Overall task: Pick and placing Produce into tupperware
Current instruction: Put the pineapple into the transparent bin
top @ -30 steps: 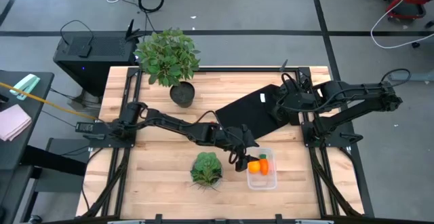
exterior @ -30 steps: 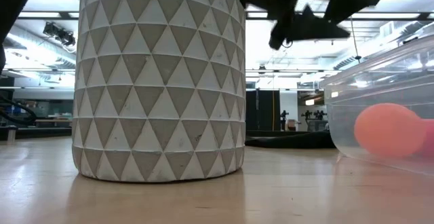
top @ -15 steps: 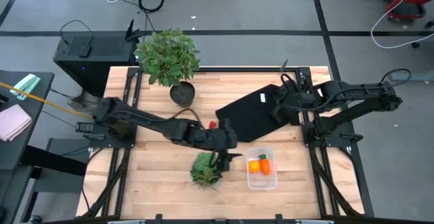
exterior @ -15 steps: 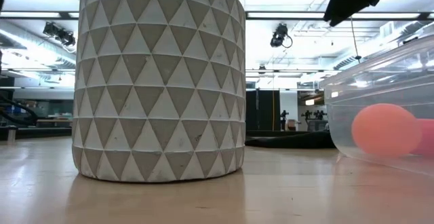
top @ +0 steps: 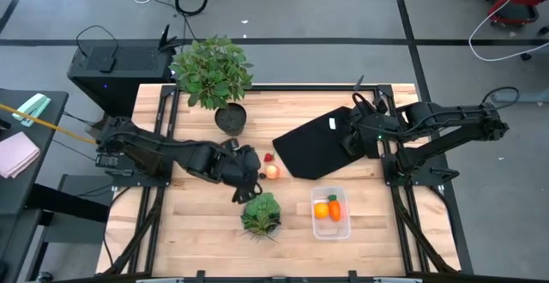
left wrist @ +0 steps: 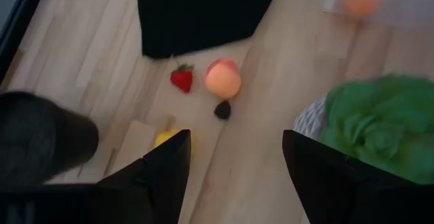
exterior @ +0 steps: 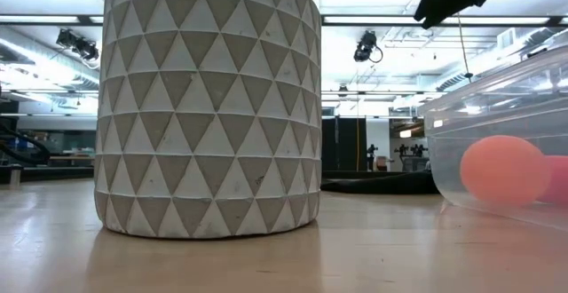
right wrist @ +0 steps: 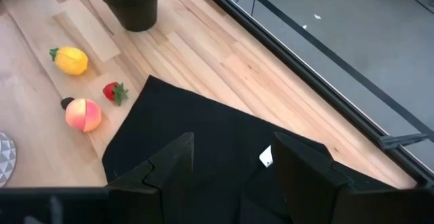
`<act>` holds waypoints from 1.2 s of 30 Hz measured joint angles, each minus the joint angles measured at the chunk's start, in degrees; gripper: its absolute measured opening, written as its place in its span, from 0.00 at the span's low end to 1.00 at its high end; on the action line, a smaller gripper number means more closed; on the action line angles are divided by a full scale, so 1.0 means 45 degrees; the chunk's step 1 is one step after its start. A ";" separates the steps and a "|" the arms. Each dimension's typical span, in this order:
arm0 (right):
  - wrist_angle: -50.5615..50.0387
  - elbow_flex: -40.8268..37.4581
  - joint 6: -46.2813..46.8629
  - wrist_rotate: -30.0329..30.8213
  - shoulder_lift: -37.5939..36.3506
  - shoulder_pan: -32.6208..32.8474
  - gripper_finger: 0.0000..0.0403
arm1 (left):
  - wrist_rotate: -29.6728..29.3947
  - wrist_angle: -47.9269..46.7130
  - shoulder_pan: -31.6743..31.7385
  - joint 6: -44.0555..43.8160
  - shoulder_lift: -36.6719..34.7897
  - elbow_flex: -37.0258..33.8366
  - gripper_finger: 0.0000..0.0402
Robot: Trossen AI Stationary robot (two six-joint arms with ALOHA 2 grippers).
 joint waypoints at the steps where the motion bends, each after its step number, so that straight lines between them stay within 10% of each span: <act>1: 0.0000 0.0000 -0.0005 0.0003 0.0000 0.0002 0.51 | 0.0005 -0.0253 -0.0065 -0.0143 0.0002 -0.0005 0.61; 11: 0.0000 0.0000 -0.0005 -0.0046 0.0003 0.0002 0.51 | -0.2769 -0.3456 -0.1405 -0.4028 -0.0262 -0.0819 0.61; 18: 0.0000 0.0000 -0.0068 -0.0046 0.0000 0.0002 0.51 | -0.3136 -0.0428 -0.2366 -0.6837 -0.2356 -0.4206 0.57; 28: 0.0005 0.0000 0.0070 -0.0180 0.0000 0.0027 0.51 | -0.3148 0.3649 -0.2766 -0.6280 -0.5913 -0.8947 0.51; 36: 0.0005 0.0000 0.0483 -0.0624 0.0000 0.0027 0.51 | -0.3130 0.5754 -0.2479 -0.2149 -0.6178 -1.0632 0.55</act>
